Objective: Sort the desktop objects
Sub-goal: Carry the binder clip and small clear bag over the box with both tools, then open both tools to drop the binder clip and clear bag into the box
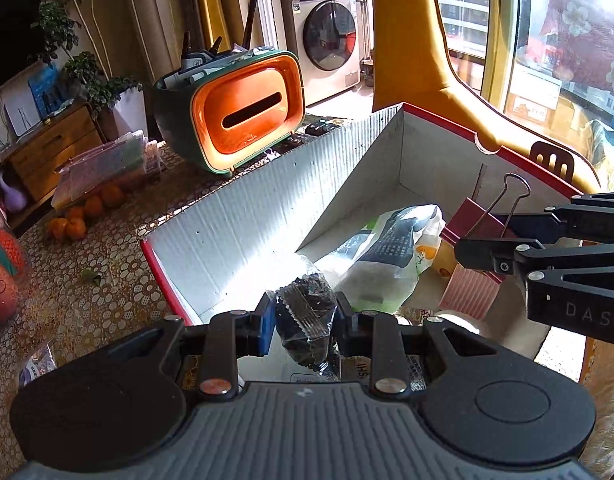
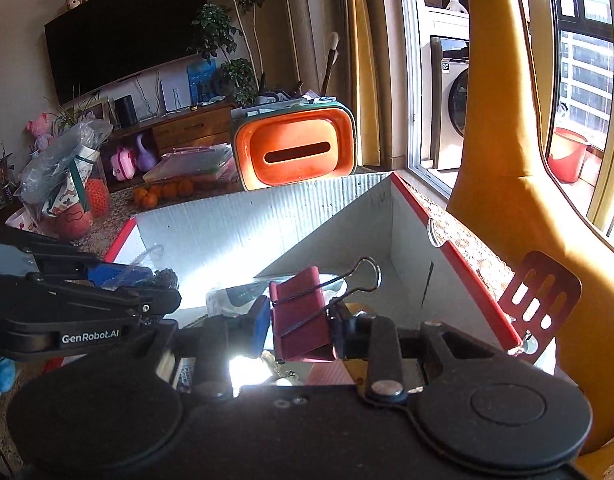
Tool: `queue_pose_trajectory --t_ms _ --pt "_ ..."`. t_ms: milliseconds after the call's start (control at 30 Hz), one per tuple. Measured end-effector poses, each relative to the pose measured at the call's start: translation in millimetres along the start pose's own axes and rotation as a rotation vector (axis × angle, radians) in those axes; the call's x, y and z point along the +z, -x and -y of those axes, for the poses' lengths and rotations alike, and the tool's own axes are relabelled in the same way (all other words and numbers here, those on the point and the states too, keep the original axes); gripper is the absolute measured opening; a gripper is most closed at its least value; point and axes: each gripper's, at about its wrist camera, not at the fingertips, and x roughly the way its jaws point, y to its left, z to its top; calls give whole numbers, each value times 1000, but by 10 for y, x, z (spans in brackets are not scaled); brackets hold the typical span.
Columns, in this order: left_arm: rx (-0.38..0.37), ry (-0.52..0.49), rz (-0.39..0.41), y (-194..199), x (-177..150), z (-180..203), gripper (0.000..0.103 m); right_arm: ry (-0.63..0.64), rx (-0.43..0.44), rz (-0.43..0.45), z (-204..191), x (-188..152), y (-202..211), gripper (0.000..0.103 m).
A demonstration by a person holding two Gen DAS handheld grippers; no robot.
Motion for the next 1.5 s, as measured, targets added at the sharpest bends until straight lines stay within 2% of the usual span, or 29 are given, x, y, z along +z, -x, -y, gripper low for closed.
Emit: queue_pose_trajectory --t_ms 233,567,600,633,733,833,933,1400,1500 --pt "1 5 -46 -152 -42 -59 29 20 7 -41 -36 -57 -128 31" --pt "-13 17 -45 -118 -45 -78 31 35 -1 -53 -52 -64 -124 37" --pt "-17 19 -38 -95 -50 -81 37 36 -1 -53 -52 -63 -115 37" --pt "-19 21 -30 -67 -54 -81 54 37 -1 -53 -54 -62 -106 38" --pt "-41 22 6 40 -77 -63 66 42 -2 -52 -64 -62 -67 40" --pt "-34 -6 22 129 -105 -14 66 42 1 -53 -76 -57 -27 43" --pt "-40 5 32 218 -127 -19 66 45 5 -47 -104 -57 29 54" --pt "-45 42 93 709 -216 -64 66 77 14 -22 -273 -26 387 59" --pt "-54 61 104 821 -256 -87 66 80 19 -10 -314 -42 478 68"
